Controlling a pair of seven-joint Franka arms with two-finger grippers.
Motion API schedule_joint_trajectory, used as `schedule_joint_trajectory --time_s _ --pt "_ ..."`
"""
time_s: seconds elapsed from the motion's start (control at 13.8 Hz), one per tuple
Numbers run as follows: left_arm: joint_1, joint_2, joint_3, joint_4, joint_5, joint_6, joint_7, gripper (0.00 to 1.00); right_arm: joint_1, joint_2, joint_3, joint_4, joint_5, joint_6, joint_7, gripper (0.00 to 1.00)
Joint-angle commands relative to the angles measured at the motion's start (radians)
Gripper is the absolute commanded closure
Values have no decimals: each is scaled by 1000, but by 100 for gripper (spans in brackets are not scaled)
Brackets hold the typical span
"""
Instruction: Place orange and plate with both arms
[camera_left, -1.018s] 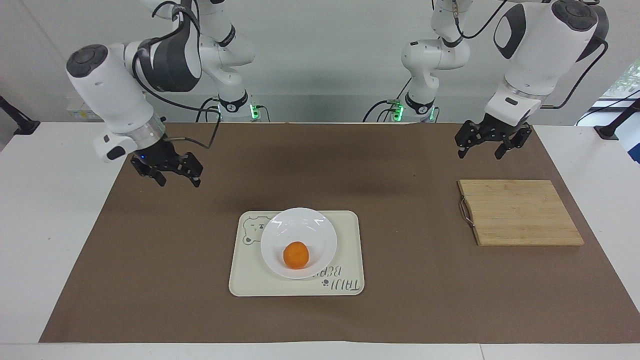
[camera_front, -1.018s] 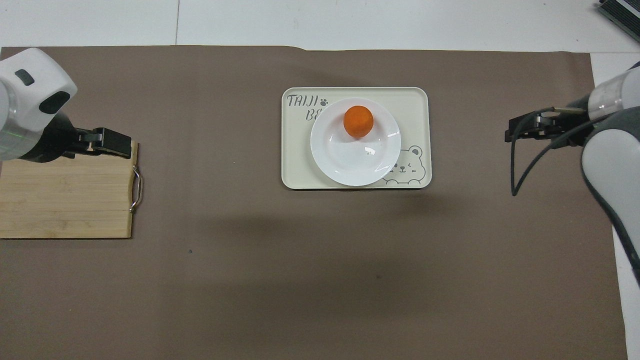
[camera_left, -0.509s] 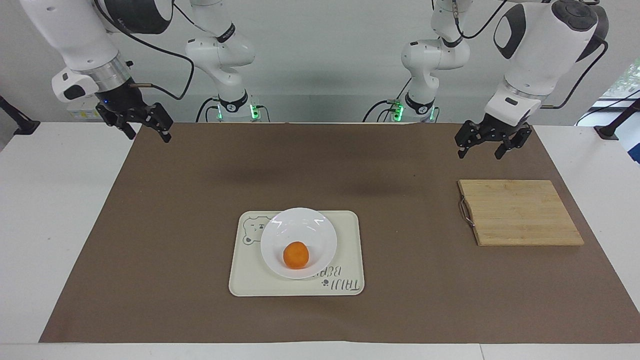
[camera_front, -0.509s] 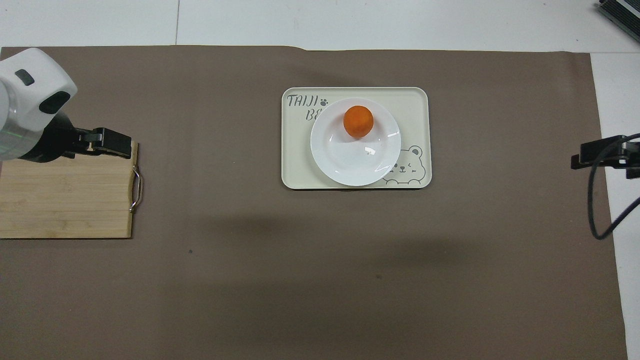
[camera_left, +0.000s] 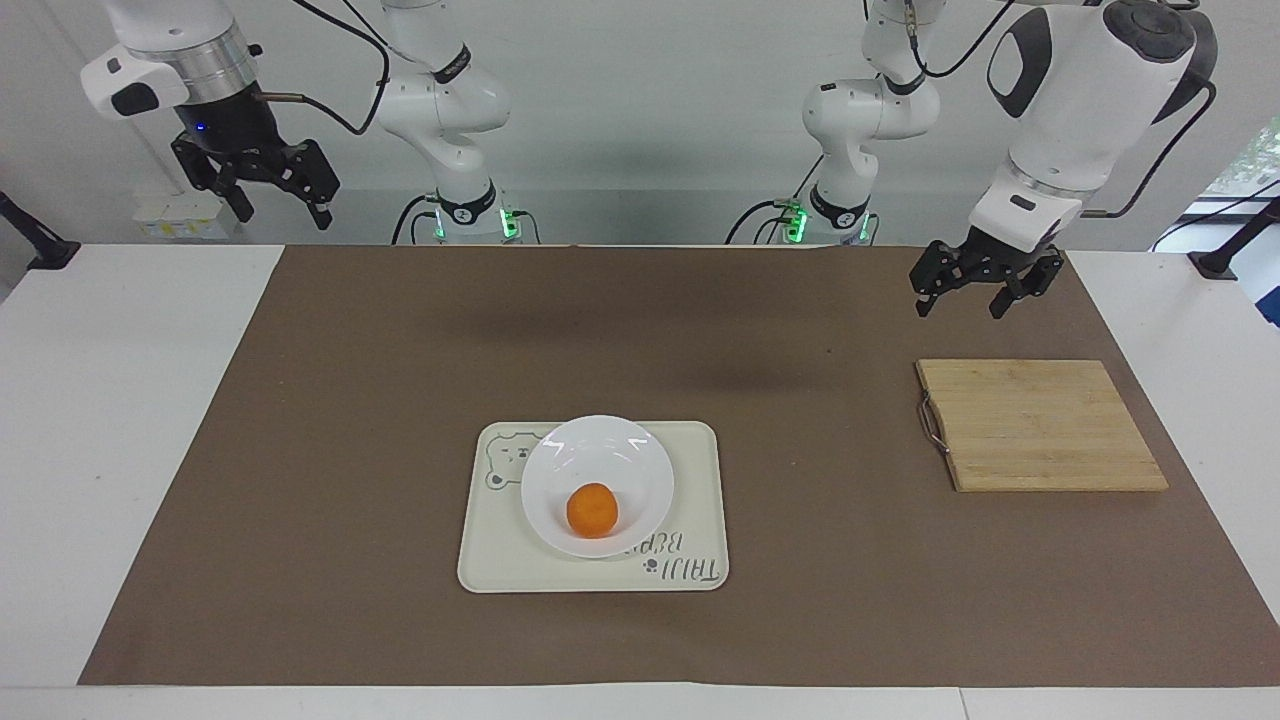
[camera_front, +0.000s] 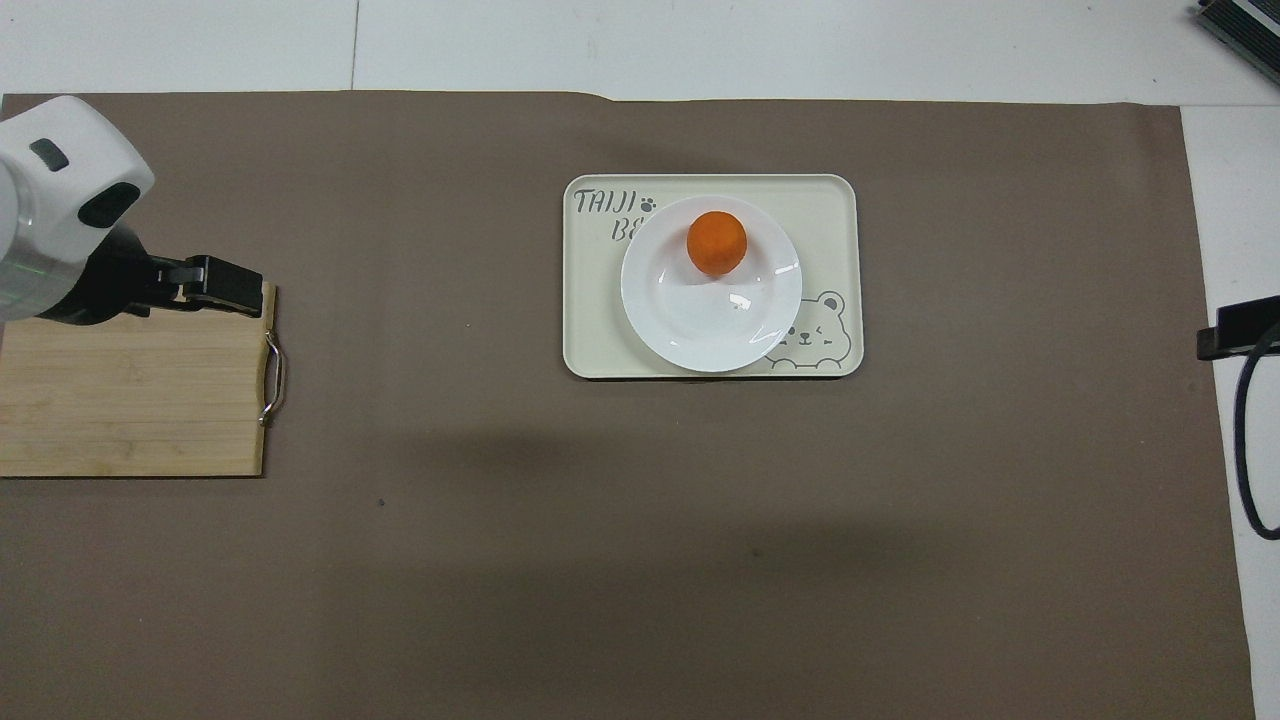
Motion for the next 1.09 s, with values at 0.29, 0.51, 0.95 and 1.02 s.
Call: schedule_joint_trajectory --time_s 0.29,0.51,0.95,1.02 --pt "16 -25 -9 -24 -11 -4 6 0 1 -49 8 -97 -10 12 -42 0" --pt "16 -25 -9 -24 -11 -4 6 0 4 -76 14 -143 -23 64 -47 0" --pt "16 -25 -9 -24 -11 -4 6 0 21 -41 15 -90 -31 58 -48 0" --pt "16 -25 -9 -24 -12 -4 6 0 21 -40 15 -90 -31 55 -48 0"
